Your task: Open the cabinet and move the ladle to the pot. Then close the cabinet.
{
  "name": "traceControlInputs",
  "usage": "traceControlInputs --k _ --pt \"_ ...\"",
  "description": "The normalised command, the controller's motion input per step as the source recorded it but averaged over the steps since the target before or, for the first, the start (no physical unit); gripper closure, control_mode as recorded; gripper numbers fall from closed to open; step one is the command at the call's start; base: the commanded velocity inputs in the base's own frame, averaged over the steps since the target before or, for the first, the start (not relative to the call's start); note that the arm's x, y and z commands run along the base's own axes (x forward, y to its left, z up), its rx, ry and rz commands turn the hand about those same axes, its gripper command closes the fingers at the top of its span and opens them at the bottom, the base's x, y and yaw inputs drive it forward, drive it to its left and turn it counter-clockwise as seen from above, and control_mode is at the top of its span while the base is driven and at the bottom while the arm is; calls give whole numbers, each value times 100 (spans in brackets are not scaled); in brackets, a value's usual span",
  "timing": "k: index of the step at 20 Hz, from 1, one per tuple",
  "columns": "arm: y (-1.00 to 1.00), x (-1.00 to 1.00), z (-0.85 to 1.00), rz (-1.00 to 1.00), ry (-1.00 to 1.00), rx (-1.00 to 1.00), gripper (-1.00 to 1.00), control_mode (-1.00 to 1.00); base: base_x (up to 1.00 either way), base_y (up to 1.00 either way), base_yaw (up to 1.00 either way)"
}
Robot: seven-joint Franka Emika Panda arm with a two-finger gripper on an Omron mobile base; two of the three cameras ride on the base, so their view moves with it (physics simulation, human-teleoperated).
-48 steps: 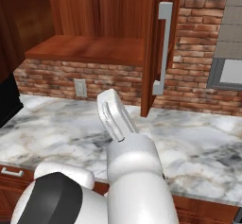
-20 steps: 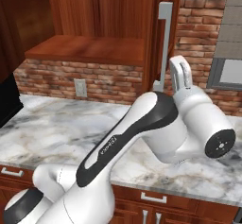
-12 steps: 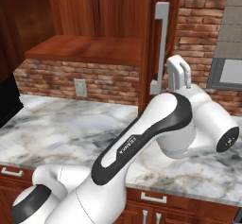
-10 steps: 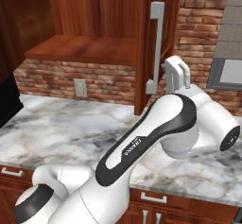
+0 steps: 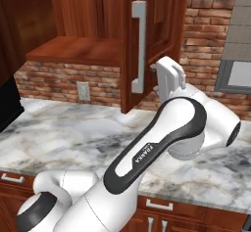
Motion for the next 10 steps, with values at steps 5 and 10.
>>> traceControlInputs --k 5,10 --pt "80 7 2 -13 0 -2 -100 -100 0 0 0" --pt "64 12 0 -19 0 0 -100 -100 0 0 0"
